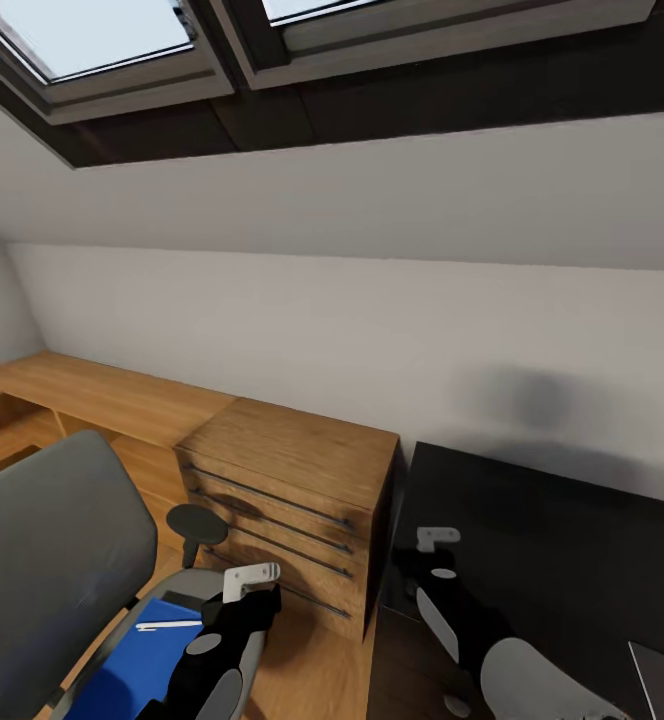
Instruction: In the bedroom, organize the workspace by keeping the computer under the desk, ensuring the monitor is on the desk, placing the keyboard on the desk next to the monitor, placing the mouse on the desk next to the keyboard, moving the folder from the swivel chair onto the desk next to the mouse, stacking the notebook on top of the folder with the pen on top of the notebook, and positioning the swivel chair next to the desk.
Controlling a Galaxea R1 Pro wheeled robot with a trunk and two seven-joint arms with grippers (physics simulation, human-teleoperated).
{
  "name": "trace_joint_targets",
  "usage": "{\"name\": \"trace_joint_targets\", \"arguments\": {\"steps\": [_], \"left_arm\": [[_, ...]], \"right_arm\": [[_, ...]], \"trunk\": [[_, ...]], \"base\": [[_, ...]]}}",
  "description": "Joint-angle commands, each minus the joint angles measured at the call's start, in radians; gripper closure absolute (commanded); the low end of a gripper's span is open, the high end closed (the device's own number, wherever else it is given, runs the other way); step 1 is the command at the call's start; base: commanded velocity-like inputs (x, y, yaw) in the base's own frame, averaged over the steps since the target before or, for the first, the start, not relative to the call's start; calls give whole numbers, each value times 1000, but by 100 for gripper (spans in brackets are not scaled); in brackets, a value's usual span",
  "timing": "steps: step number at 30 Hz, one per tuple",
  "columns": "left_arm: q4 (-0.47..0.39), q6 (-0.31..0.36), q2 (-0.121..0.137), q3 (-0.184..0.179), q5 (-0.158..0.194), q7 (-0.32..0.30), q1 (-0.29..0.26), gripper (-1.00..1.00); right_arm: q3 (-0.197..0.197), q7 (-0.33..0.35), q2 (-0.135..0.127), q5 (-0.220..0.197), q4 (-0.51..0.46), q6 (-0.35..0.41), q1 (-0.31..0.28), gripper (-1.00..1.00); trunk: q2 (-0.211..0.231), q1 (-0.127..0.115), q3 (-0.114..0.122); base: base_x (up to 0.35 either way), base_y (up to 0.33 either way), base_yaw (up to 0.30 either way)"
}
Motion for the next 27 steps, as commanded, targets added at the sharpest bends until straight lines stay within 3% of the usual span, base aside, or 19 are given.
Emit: {"name": "trace_joint_targets", "arguments": {"steps": [1,9,19,27], "left_arm": [[-1,2,1,-3,8,9,-1,-100],[-1,2,1,-3,8,10,0,-100],[-1,2,1,-3,8,9,-1,-100],[-18,2,-2,-5,9,9,0,-100]], "right_arm": [[8,-9,-1,-9,4,6,-2,-100],[0,-10,5,-14,51,94,-26,-100],[-1,-9,8,-15,54,122,-27,-100],[-2,-7,7,-72,52,164,-27,-100]], "trunk": [[-1,0,-1],[-1,0,-1],[-1,0,-1],[-1,0,-1]], "base": [[0,0,0],[0,0,0],[0,0,0],[0,0,0]]}}
